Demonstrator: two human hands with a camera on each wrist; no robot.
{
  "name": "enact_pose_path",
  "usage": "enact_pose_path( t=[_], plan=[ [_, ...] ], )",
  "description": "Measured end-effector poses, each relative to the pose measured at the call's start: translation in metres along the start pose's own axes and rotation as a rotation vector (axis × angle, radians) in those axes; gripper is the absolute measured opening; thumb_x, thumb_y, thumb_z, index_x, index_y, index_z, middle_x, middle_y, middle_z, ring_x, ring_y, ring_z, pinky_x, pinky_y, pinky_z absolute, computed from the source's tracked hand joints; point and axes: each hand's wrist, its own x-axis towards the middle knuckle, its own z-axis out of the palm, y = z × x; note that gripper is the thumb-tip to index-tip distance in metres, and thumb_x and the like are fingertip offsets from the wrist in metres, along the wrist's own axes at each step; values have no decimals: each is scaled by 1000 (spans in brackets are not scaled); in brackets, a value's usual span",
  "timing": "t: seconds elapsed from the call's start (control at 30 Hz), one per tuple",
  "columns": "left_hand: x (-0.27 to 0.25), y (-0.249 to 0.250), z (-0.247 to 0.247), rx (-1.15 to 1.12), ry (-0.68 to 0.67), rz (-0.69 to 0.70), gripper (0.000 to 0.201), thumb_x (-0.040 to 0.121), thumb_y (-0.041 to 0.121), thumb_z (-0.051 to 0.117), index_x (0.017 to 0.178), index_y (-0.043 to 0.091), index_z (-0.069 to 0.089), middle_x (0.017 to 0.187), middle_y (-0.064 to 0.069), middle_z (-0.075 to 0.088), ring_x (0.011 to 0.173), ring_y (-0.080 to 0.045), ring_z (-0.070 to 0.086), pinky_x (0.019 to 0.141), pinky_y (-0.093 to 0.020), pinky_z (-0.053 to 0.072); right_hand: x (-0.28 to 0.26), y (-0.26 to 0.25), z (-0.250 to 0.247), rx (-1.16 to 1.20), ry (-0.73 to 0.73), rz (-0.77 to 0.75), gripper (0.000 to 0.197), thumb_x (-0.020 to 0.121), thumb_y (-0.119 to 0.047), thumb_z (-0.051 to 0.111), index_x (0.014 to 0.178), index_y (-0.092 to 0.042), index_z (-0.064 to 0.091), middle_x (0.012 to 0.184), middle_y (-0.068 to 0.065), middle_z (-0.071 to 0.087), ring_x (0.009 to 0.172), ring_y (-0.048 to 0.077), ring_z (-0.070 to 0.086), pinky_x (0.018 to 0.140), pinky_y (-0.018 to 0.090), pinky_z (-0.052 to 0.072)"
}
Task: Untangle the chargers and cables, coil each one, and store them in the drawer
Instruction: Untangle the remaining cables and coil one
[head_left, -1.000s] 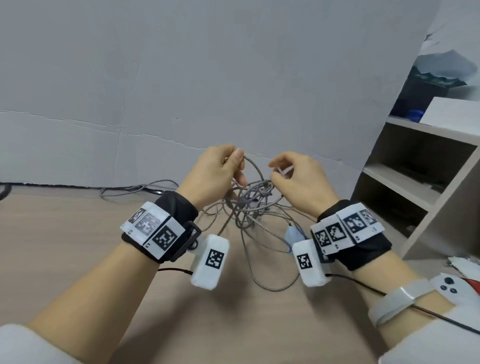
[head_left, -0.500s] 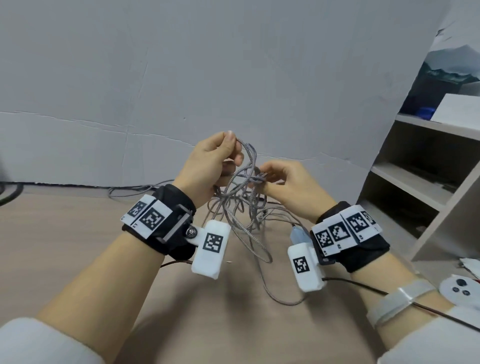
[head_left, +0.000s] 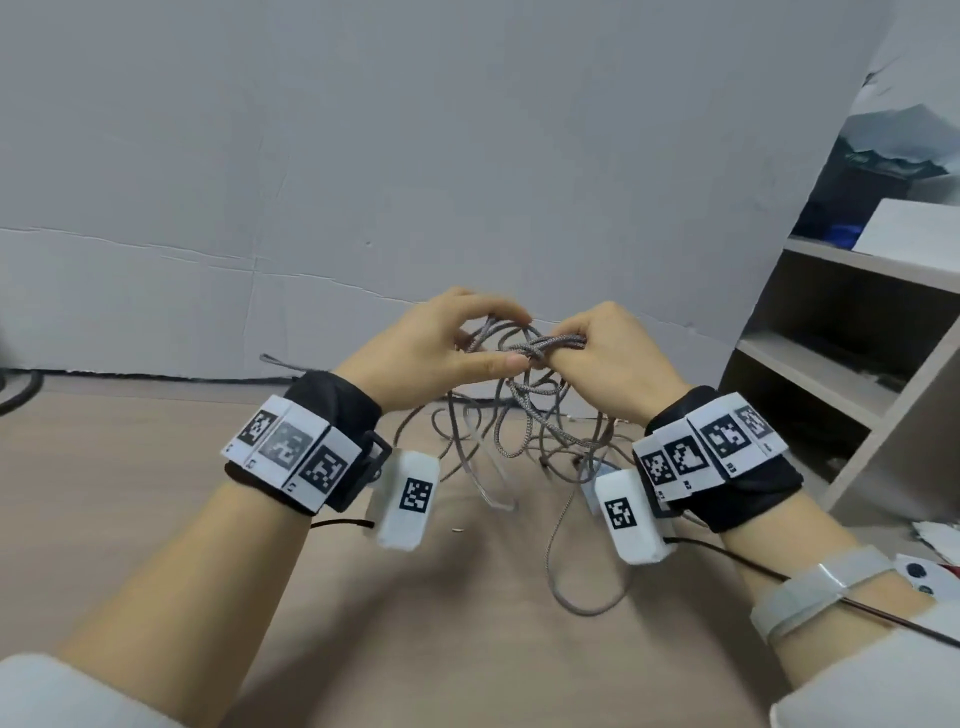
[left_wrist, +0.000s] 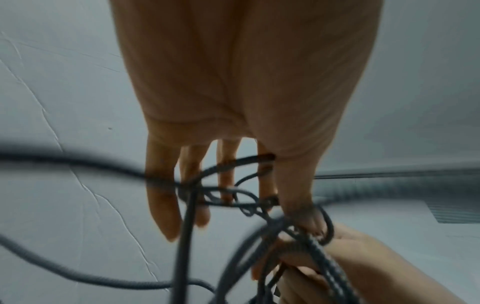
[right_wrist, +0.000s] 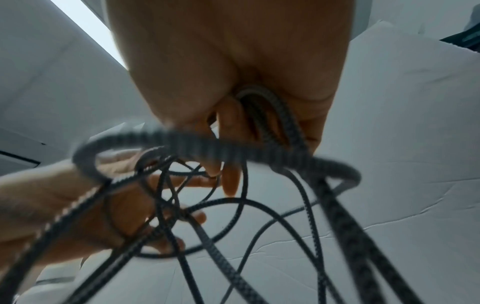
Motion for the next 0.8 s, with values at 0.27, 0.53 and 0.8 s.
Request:
enact_pose_path(
  t=[0.27,0.53,0.8],
  plan=[
    [-2,-20,-12,-125,71,-204,16,101,10,57,93,-1,66,71,-10,67,62,-27,66,71,-49,62,-12,15,-32,419,-161,-60,29,87,-6,73,111,-22,72,65,-2,61,62,15,52,63,22,44],
    [-4,-41,-10,-25,8,-462,11,96,18,66,95,10,75,89,-6,73,66,-15,68,70,-32,61,-9,27,-20,550,-72,-4,12,93,-15,69,90,-3,72,66,14,45,53,18,48,59,32,58],
    [3,-2,10,-56,-76,-48,60,90,-4,51,142,24,54,129,9,65,120,-3,60,105,-28,48,-4,13,-1,540,-109,-51,11,102,-8,54,96,-1,60,81,13,71,78,26,71,68,38,61]
  ],
)
